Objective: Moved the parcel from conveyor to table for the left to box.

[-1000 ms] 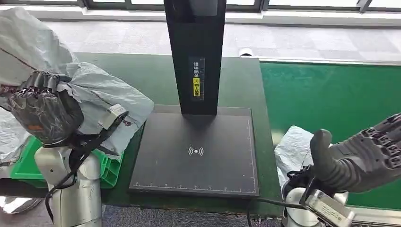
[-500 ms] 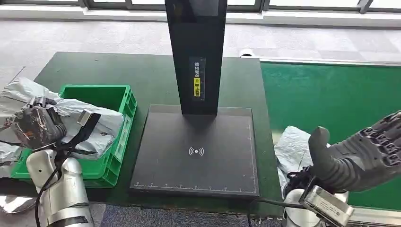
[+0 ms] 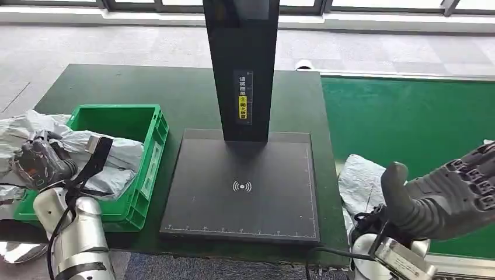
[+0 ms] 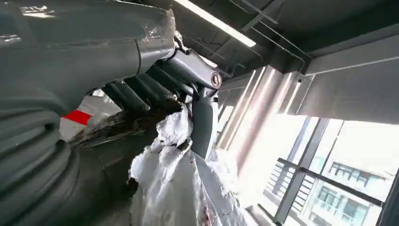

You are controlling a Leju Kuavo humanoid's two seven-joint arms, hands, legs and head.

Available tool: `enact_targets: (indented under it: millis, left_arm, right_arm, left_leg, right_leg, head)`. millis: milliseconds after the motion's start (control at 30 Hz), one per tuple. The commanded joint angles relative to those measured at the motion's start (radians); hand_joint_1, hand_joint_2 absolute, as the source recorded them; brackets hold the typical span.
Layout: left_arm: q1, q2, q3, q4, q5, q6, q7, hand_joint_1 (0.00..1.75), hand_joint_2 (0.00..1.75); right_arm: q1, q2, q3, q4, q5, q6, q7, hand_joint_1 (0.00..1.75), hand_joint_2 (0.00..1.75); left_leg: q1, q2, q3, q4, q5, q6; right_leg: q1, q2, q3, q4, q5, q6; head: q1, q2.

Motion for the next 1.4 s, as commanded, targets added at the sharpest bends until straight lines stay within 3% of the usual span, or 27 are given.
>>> enact_targets:
  millis: [33,67,100,200,233,300,433,500,533,567,800,867,933,967,1267,1400]
  left_arm:
    - [-0.008,0.072,-0.016,0.208,-0.054,0.000,0.114,1.75,1.75]
    - [-0.008,0.073,-0.013,0.206,-0.053,0.000,0.113,0.56,1.75]
    - [-0.004,0.069,-0.009,0.188,-0.055,0.000,0.113,0.00,1.75]
    - [-0.005,0.053,0.018,0.154,-0.038,0.000,0.076,0.00,1.75]
    - [-0.005,0.047,0.026,0.138,-0.033,0.000,0.065,0.00,0.00]
    - [-0.010,0.006,0.095,0.037,0.030,0.000,-0.067,0.00,0.00]
    - [-0.043,-0.038,0.179,0.037,0.028,0.000,-0.181,0.00,0.00]
    - [-0.034,-0.029,0.130,0.081,-0.013,0.000,-0.113,0.00,0.00]
    - [0.029,0.047,0.091,0.115,0.089,0.000,-0.129,0.00,0.00]
    - [-0.009,-0.013,0.062,0.105,-0.026,0.000,-0.037,0.00,0.00]
    - [0.019,-0.023,0.034,0.078,-0.018,0.000,-0.035,0.00,0.00]
    - [0.049,-0.064,0.047,-0.017,0.032,0.000,-0.112,0.00,0.00]
    - [0.062,-0.134,0.106,-0.088,0.119,0.000,-0.267,0.00,0.00]
    - [0.076,-0.134,0.099,-0.100,0.130,0.000,-0.283,0.00,0.00]
    - [0.268,-0.134,-0.155,-0.219,0.162,0.000,-0.102,0.00,0.00]
    - [0.268,-0.134,-0.155,-0.219,0.162,0.000,-0.102,0.00,0.00]
  right_arm:
    - [0.116,0.034,0.069,0.062,0.006,0.000,0.003,0.00,1.75]
    - [0.117,0.034,0.071,0.061,0.007,0.000,0.003,0.00,1.75]
    - [0.118,0.034,0.073,0.062,0.008,0.000,0.003,0.00,1.75]
    - [0.107,0.034,0.069,0.085,0.002,0.000,0.003,0.00,1.75]
    - [0.104,0.034,0.070,0.091,0.004,0.000,0.003,0.00,1.75]
    - [0.097,0.034,0.069,0.119,0.004,0.000,0.003,0.00,1.75]
    - [0.097,0.034,0.059,0.125,0.008,0.000,0.003,0.00,1.75]
    - [0.101,0.034,0.044,0.122,0.007,0.000,0.003,0.00,1.75]
    - [0.103,0.034,0.042,0.121,0.010,0.000,0.003,0.00,1.75]
    - [0.104,0.034,0.038,0.120,0.008,0.000,0.003,0.00,1.75]
    - [0.113,0.034,0.029,0.115,0.014,0.000,0.003,0.00,1.75]
    - [0.117,0.034,0.023,0.108,0.016,0.000,0.003,0.00,1.75]
    - [0.123,0.034,0.004,0.105,0.017,0.000,0.003,0.00,1.75]
    - [0.125,0.034,0.001,0.102,0.017,0.000,0.003,0.00,1.75]
    - [0.125,0.034,-0.014,0.108,0.014,0.000,0.003,0.00,1.75]
    - [0.125,0.034,-0.014,0.108,0.014,0.000,0.003,0.00,1.75]
  left_leg:
    - [0.000,0.000,0.003,-0.003,0.000,0.000]
    - [0.001,-0.001,0.004,-0.005,0.001,0.000]
    - [0.000,-0.001,0.003,-0.003,0.001,0.000]
    - [0.001,-0.001,0.003,-0.004,0.001,0.000]
    - [0.002,-0.001,0.004,-0.005,0.001,0.000]
    - [0.001,-0.001,0.004,-0.005,0.001,0.000]
    - [0.002,-0.001,0.002,-0.004,0.001,0.000]
    - [0.002,-0.002,0.003,-0.005,0.002,0.000]
    - [0.001,-0.003,0.002,-0.003,0.001,0.000]
    - [0.001,-0.003,0.001,-0.002,0.001,0.000]
    - [0.002,-0.004,0.003,-0.005,0.002,0.000]
    - [0.002,-0.003,0.003,-0.004,0.001,0.000]
    - [0.002,-0.002,0.003,-0.004,0.001,0.000]
    - [0.002,-0.003,0.002,-0.003,0.000,0.000]
    - [0.001,-0.003,0.001,-0.002,0.000,0.000]
    - [0.001,-0.001,0.001,-0.001,-0.001,0.000]
  right_leg:
    - [0.000,-0.001,0.003,-0.002,0.000,-0.001]
    - [0.001,-0.001,0.004,-0.005,0.001,-0.001]
    - [0.001,-0.002,0.003,-0.003,0.000,-0.001]
    - [0.003,-0.002,0.004,-0.004,0.000,-0.001]
    - [0.003,-0.002,0.005,-0.005,0.001,-0.001]
    - [0.003,-0.001,0.005,-0.005,0.001,-0.001]
    - [0.004,-0.001,0.004,-0.005,0.001,-0.001]
    - [0.003,-0.003,0.005,-0.006,0.001,-0.001]
    - [0.002,-0.003,0.003,-0.003,0.000,-0.001]
    - [0.002,-0.003,0.003,-0.002,0.000,-0.001]
    - [0.003,-0.005,0.005,-0.006,0.001,-0.001]
    - [0.003,-0.004,0.005,-0.005,0.001,-0.001]
    - [0.003,-0.003,0.005,-0.006,0.000,0.000]
    - [0.003,-0.003,0.004,-0.004,0.000,0.000]
    - [0.001,-0.003,0.002,-0.003,0.000,0.000]
    - [0.001,-0.001,0.002,-0.002,-0.001,0.000]
  head:
    - [0.000,0.000]
    - [0.000,0.000]
    - [0.000,0.000]
    - [0.000,0.000]
    - [0.000,0.000]
    - [0.000,0.000]
    - [0.000,0.000]
    - [0.000,0.000]
    - [0.000,0.000]
    - [0.000,0.000]
    - [0.000,0.000]
    - [0.000,0.000]
    - [0.000,0.000]
    - [0.000,0.000]
    - [0.000,0.000]
    - [0.000,0.000]
